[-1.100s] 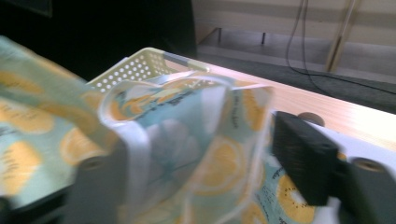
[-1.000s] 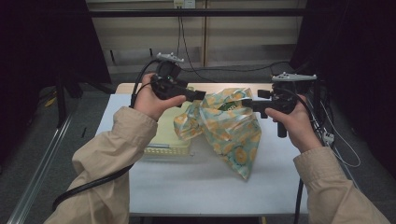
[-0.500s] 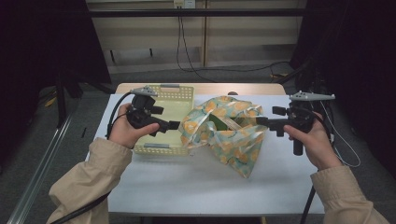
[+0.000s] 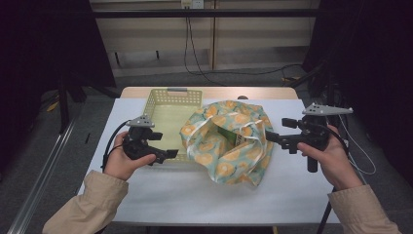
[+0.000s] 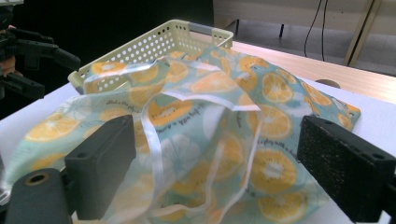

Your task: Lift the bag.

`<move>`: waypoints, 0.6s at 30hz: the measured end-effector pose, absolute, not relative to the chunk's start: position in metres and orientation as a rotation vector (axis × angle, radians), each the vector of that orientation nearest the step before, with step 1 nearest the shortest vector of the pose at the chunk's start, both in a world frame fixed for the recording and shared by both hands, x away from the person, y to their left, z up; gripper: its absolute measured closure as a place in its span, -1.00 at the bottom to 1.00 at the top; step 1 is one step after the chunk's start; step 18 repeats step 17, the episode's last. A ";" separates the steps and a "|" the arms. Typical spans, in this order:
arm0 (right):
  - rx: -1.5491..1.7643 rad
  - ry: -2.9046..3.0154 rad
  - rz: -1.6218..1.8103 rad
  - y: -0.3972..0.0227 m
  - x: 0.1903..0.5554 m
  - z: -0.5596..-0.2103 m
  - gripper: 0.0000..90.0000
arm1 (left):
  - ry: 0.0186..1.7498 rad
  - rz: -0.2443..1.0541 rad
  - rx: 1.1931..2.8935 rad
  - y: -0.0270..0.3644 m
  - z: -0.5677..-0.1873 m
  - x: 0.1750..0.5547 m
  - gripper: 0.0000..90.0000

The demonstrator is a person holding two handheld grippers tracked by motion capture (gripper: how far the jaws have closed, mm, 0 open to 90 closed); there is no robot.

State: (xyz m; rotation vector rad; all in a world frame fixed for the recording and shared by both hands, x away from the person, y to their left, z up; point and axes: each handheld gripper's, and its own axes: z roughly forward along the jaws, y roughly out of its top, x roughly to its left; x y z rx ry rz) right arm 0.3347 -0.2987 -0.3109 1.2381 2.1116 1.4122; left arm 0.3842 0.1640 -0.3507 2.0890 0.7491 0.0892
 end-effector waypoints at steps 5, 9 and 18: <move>1.254 2.141 1.333 -0.309 0.321 -0.340 -0.76 | 0.747 0.100 2.079 0.181 -0.367 0.371 -0.82; 1.248 2.173 1.286 -0.310 0.309 -0.369 -0.76 | 0.738 0.120 2.069 0.192 -0.381 0.357 -0.82; 1.252 2.193 1.254 -0.304 0.292 -0.413 -0.75 | 0.748 0.101 2.064 0.203 -0.408 0.346 -0.83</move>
